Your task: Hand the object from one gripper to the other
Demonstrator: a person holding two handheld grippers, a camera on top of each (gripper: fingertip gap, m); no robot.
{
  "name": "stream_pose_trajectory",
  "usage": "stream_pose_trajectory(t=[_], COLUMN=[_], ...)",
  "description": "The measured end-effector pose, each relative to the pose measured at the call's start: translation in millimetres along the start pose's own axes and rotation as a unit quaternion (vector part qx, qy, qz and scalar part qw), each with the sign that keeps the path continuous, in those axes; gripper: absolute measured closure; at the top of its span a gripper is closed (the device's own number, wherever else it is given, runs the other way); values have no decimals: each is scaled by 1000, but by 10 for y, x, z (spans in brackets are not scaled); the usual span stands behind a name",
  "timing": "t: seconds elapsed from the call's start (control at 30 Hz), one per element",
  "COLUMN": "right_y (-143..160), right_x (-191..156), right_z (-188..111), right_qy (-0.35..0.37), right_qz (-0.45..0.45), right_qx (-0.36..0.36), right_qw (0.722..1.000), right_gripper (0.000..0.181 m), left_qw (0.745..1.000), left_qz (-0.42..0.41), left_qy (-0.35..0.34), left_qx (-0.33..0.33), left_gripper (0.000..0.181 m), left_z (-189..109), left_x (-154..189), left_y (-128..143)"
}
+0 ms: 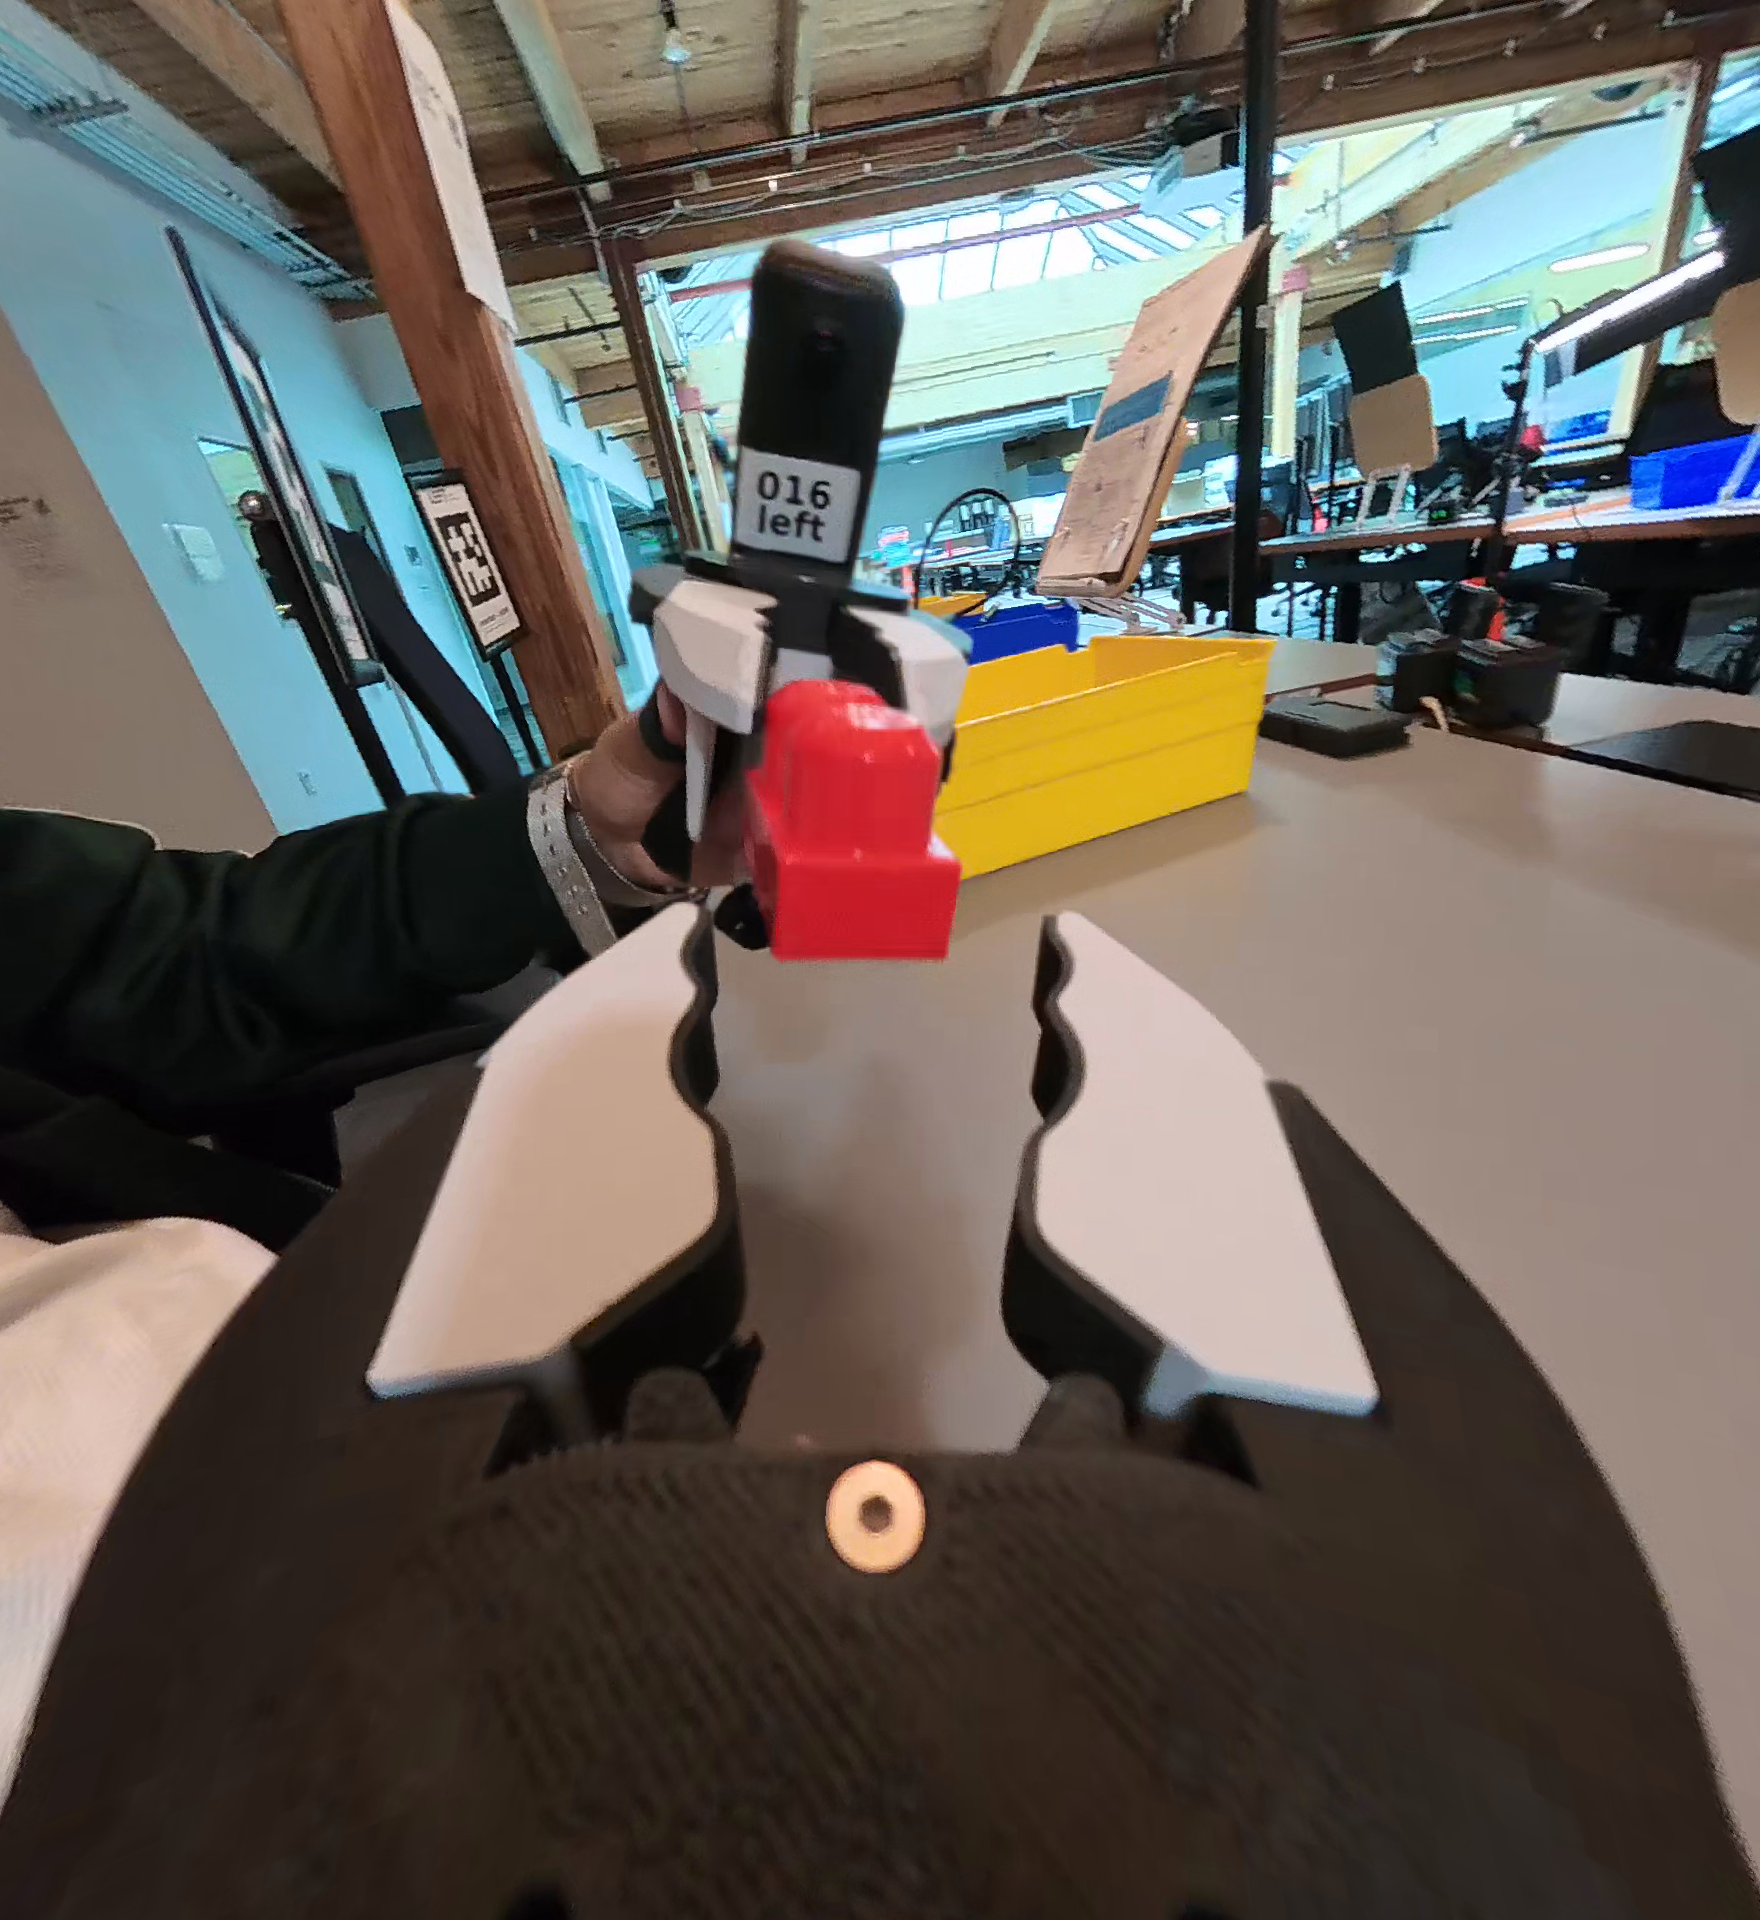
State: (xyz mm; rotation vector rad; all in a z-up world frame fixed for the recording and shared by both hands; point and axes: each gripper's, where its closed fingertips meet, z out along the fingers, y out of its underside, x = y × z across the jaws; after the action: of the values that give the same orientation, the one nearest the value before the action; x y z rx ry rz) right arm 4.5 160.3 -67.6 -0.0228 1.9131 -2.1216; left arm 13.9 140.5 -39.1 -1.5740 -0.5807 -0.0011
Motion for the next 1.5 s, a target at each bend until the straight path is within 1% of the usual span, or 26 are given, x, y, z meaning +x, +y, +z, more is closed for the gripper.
stream_pose_trajectory(t=[0.03,0.1,0.13,0.3,0.4,0.43,0.47,0.5,0.53,0.57,0.63,0.73,0.83,0.93,1.03,1.13,1.43,1.5], right_y=[5,33,50,39,7,-10,-29,-50,-68,-80,-102,-117,-100,-55,-33,-8,24,30], right_x=[-27,-70,-68,-83,-77,-70,-53,-29,0,34,89,121,94,54,27,19,26,28], right_z=[18,37,43,45,41,29,11,-14,-45,-81,-160,-261,-310,-353,-399,-442,-470,-465], right_qy=[-6,-15,-11,-11,-3,-1,2,6,12,19,34,55,66,77,89,99,115,113], right_qz=[-3,-10,-15,-17,-22,-20,-16,-10,-3,4,13,6,-10,-20,-31,-37,-52,-51], right_qx=[-2,-13,-18,-18,-11,-6,0,7,13,18,27,30,25,13,5,-4,-15,-16], right_qw=[1000,1000,1000,1000,1000,1000,1000,1000,1000,1000,999,998,997,997,996,994,992,992], right_gripper=[126,140,143,144,144,144,145,145,145,145,145,145,145,145,145,144,145,145], left_qw=[1000,1000,1000,1000,1000,1000,999,997,994,992,991,995,995,994,996,995,994,995], left_qz=[-3,-5,-6,-2,-1,-1,1,8,16,20,15,-16,-52,-59,-12,17,15,18], left_qy=[5,5,8,8,11,5,-15,-40,-62,-78,-87,-47,9,74,85,91,95,94], left_qx=[-3,-7,-11,-5,11,21,40,65,84,95,104,88,83,51,27,28,44,41], left_gripper=[154,154,154,154,154,152,134,107,89,84,79,87,99,111,115,126,146,146], left_z=[27,63,74,78,70,66,55,37,12,-18,-45,30,194,380,515,588,593,584], left_x=[19,22,31,54,61,43,-12,-82,-143,-195,-262,-278,-275,-149,-66,-5,-57,-65], left_y=[33,89,113,101,69,46,1,-58,-99,-115,-86,107,267,391,430,388,348,356])
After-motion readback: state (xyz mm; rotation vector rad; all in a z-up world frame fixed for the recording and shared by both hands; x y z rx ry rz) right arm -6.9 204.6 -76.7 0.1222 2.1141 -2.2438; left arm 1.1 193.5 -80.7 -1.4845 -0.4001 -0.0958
